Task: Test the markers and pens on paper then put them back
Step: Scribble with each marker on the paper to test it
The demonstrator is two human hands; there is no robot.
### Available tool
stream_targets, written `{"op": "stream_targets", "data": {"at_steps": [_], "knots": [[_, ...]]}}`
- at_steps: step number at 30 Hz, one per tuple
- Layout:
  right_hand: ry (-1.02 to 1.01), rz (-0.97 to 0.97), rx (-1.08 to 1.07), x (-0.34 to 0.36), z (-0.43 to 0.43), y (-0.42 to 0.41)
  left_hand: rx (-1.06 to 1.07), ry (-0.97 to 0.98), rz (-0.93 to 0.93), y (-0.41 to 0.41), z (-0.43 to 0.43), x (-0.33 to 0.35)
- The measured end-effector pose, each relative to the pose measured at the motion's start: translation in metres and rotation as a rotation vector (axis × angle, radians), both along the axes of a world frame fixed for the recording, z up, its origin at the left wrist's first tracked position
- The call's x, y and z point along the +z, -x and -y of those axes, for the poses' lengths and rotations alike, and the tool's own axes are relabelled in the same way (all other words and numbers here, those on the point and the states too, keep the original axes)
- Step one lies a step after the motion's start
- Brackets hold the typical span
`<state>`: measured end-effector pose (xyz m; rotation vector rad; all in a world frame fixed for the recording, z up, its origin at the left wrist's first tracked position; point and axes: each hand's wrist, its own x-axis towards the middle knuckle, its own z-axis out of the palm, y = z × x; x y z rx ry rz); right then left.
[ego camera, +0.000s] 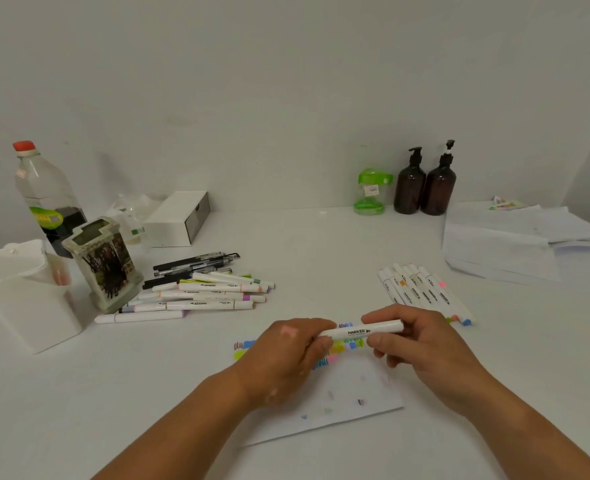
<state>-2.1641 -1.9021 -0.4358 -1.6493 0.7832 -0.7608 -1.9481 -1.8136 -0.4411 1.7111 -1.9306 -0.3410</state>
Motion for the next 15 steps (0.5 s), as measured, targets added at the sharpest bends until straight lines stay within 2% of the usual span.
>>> {"op": "stream_targets", "data": {"at_steps": [4, 8, 10, 13, 15], "knots": [[-0.161, 0.18, 0.035, -0.003, 0.001, -0.007, -0.056, 0.027, -0.01, 0.007, 0.0, 0.0], [-0.128, 0.131, 0.123, -0.006, -0.006, -0.016, -0.056, 0.076, -0.01, 0.012, 0.002, 0.001], [-0.085, 0.132, 0.046, -0.005, -0.006, -0.02, -0.012, 0.062, 0.014, 0.01, 0.003, -0.003], [-0.143, 0.219, -0.149, -0.003, 0.003, -0.02, 0.11, -0.036, 0.156, 0.0, 0.003, -0.013], [-0.181, 0.214, -0.156, -0.003, 0.006, -0.017, 0.145, -0.083, 0.23, -0.006, 0.003, -0.022]]}}
